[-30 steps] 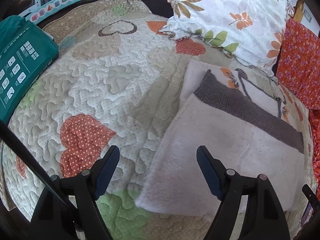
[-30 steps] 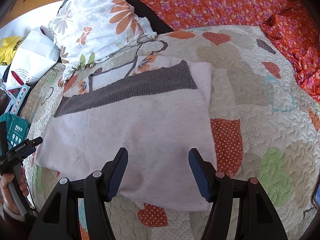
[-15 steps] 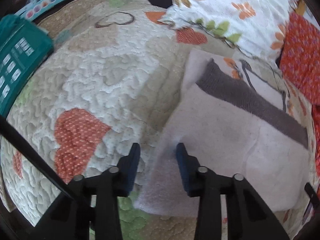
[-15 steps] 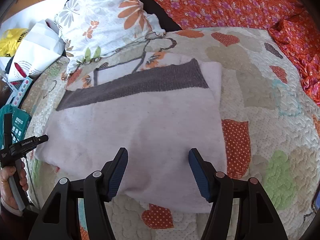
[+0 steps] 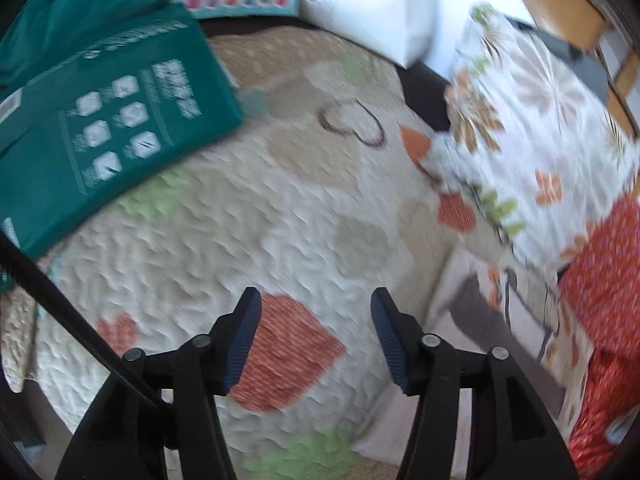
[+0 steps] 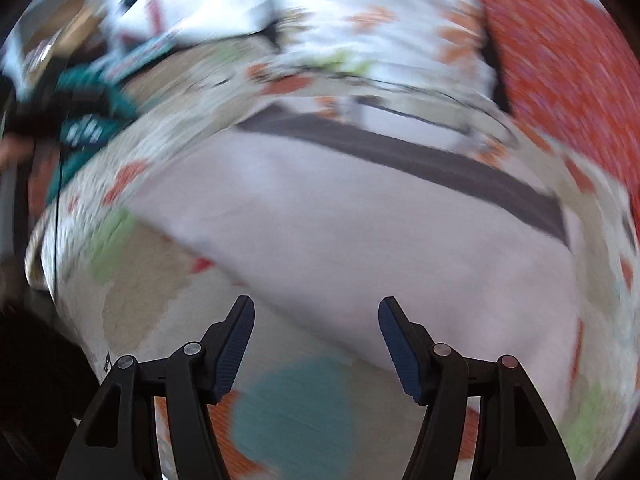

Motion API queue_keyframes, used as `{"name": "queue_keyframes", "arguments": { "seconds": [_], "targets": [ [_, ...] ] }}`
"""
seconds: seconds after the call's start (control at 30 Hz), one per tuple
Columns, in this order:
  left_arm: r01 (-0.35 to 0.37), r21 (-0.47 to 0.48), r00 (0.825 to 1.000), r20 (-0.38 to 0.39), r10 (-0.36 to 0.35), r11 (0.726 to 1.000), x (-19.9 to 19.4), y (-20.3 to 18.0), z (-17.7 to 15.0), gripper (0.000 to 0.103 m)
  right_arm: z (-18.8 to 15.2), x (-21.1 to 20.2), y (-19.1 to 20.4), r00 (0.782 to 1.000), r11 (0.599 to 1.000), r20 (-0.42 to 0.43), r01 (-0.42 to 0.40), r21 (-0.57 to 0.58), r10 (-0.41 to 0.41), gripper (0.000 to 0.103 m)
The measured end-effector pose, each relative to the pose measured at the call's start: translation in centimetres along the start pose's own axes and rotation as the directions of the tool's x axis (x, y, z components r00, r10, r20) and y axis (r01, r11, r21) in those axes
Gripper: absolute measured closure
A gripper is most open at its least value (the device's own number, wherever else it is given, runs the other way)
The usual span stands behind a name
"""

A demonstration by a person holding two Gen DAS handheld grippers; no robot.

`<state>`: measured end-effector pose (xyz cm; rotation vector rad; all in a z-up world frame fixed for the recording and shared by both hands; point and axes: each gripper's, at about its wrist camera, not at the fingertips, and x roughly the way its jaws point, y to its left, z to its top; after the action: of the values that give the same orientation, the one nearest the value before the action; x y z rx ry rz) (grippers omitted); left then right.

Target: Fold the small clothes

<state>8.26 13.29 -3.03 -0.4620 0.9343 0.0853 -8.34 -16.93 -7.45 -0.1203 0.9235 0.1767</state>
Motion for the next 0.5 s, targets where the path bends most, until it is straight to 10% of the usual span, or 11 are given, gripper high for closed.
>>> {"name": "queue_keyframes", "arguments": {
  "seconds": [0.23, 0.5],
  "targets": [
    [0.0, -0.12, 1.0, 0.029, 0.004, 0.993, -1.7, 4.4, 2.0, 0.038, 3.9, 6.1, 10.6, 0.986, 0.94, 0.037, 0.169, -0.297, -0.165, 0.035],
    [0.027, -0.161, 0.999, 0.037, -0.022, 0.987, -2.3, 5.9, 2.4, 0.038, 7.8, 10.6, 15.4, 0.955, 0.879, 0.06, 0.291, -0.378, -0.29, 0.074]
  ]
}}
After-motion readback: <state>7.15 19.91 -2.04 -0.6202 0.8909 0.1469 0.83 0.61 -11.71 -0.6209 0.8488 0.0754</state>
